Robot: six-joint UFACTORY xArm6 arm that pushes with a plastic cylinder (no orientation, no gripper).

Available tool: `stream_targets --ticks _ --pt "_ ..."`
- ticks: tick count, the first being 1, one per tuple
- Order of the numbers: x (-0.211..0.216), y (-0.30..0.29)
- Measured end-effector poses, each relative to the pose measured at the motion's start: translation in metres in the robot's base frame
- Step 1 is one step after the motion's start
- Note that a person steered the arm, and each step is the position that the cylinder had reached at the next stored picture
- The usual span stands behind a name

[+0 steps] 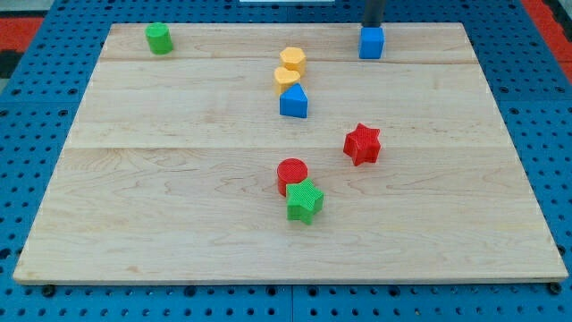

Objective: Push blue cube right and down

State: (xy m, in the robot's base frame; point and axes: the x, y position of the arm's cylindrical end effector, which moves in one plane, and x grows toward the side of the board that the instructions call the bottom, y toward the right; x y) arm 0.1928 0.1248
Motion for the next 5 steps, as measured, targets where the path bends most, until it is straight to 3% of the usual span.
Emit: stream_targets --ticks 2,3,4,5 --pt "0.060 0.059" --pt "0.024 0.091" --pt "0.005 0.048" --pt "0.026 -0.001"
